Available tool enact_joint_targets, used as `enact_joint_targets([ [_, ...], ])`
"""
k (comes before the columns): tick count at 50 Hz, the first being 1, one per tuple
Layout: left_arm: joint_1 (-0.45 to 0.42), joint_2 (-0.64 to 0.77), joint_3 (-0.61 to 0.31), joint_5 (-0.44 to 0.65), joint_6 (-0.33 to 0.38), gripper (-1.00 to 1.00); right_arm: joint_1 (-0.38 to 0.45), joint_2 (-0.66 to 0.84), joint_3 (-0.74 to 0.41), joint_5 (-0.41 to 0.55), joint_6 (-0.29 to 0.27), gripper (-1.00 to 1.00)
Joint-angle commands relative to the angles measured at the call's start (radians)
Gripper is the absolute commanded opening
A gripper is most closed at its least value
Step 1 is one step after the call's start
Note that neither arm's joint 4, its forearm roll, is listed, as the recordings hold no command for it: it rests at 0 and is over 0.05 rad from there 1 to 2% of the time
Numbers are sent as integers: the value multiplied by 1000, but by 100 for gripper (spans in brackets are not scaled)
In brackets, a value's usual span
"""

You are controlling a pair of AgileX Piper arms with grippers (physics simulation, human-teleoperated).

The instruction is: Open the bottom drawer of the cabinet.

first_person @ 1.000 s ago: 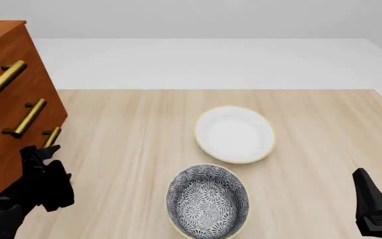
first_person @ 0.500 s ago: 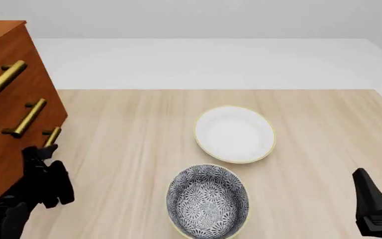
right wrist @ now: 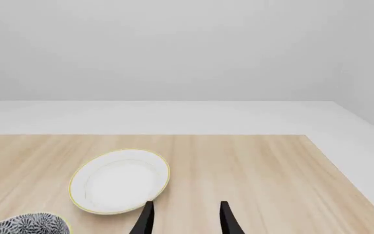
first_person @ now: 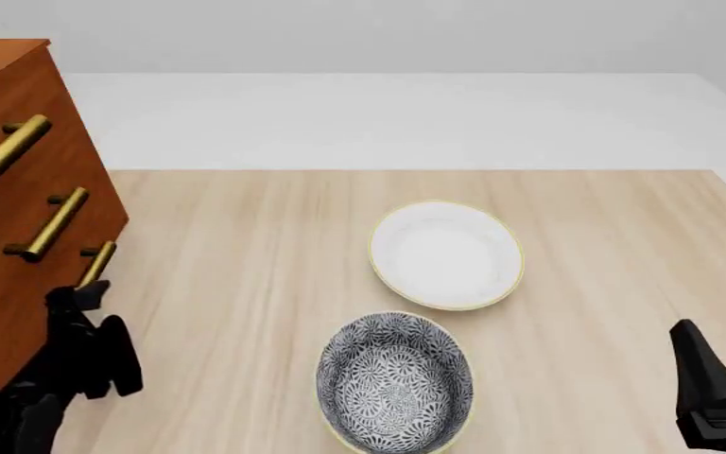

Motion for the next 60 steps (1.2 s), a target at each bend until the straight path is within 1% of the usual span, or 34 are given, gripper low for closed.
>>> enact_joint_targets([
  [1,36,17,-12,-28,31,100,0,0,0,0,0,100],
  [9,75,19,-27,-28,48,100,0,0,0,0,0,100],
  [20,91,64,-66,-28,48,100,0,0,0,0,0,100],
  [50,163,109,-77,-28,64,100,0,0,0,0,0,100],
  [60,210,121,-78,-28,65,100,0,0,0,0,0,100],
])
